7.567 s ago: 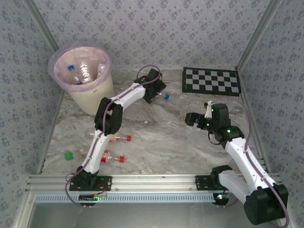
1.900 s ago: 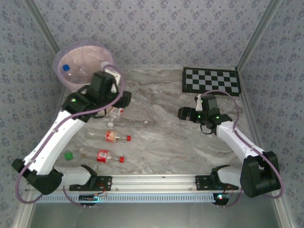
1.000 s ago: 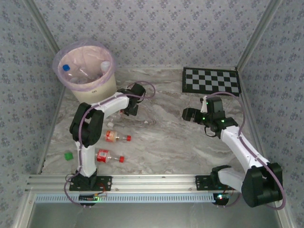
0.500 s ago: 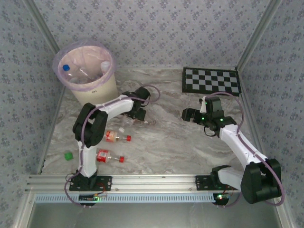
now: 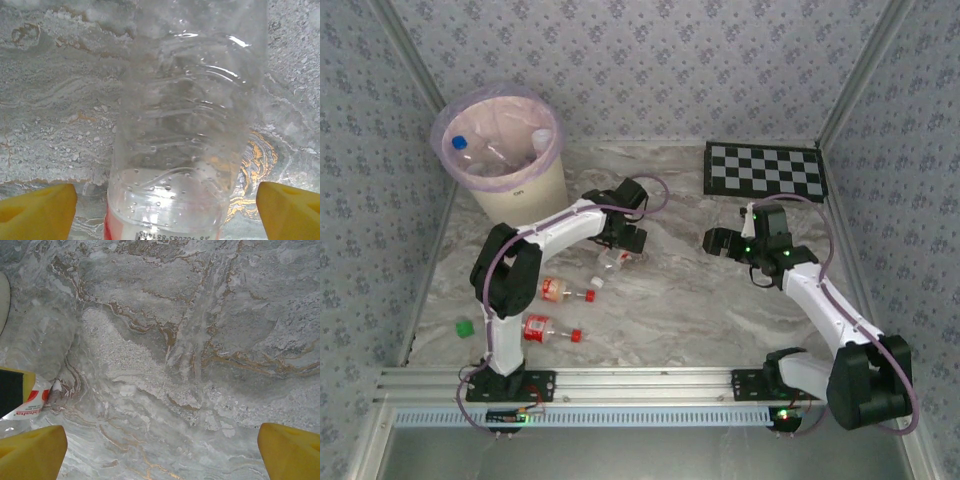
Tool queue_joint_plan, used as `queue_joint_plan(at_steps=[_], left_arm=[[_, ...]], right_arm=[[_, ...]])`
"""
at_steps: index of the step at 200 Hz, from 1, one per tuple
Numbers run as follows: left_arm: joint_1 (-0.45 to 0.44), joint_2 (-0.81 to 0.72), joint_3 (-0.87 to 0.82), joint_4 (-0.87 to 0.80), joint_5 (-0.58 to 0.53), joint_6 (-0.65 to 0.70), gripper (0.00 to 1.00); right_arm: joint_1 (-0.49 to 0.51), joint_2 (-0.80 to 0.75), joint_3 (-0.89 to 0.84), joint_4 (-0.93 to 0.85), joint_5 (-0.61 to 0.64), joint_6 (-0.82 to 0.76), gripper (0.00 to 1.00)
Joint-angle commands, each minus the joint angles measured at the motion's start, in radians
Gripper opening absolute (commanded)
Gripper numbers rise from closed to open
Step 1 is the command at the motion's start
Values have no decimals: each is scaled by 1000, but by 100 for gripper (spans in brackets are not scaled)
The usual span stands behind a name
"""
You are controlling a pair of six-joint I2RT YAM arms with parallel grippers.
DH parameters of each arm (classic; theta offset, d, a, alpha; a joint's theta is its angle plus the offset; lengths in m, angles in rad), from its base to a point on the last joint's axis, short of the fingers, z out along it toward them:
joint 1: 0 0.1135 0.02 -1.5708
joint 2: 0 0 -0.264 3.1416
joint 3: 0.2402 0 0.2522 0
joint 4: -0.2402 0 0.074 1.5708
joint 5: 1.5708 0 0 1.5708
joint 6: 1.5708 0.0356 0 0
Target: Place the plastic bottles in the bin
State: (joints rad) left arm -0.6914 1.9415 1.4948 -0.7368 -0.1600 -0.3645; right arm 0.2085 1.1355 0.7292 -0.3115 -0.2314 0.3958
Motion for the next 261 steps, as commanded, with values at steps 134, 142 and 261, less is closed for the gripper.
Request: queue_joint_plan(at_steps=[134, 142, 261], left_arm=[[17, -190, 19, 89, 95, 82, 56], [20, -225, 49, 92, 97, 96, 53], [505, -535, 191, 480, -9, 35, 53]], right_arm=[[-23, -47, 14, 23, -128, 36, 100], [-24, -37, 22, 28, -135, 41, 100], [-15, -87, -14, 5, -99, 36, 100]])
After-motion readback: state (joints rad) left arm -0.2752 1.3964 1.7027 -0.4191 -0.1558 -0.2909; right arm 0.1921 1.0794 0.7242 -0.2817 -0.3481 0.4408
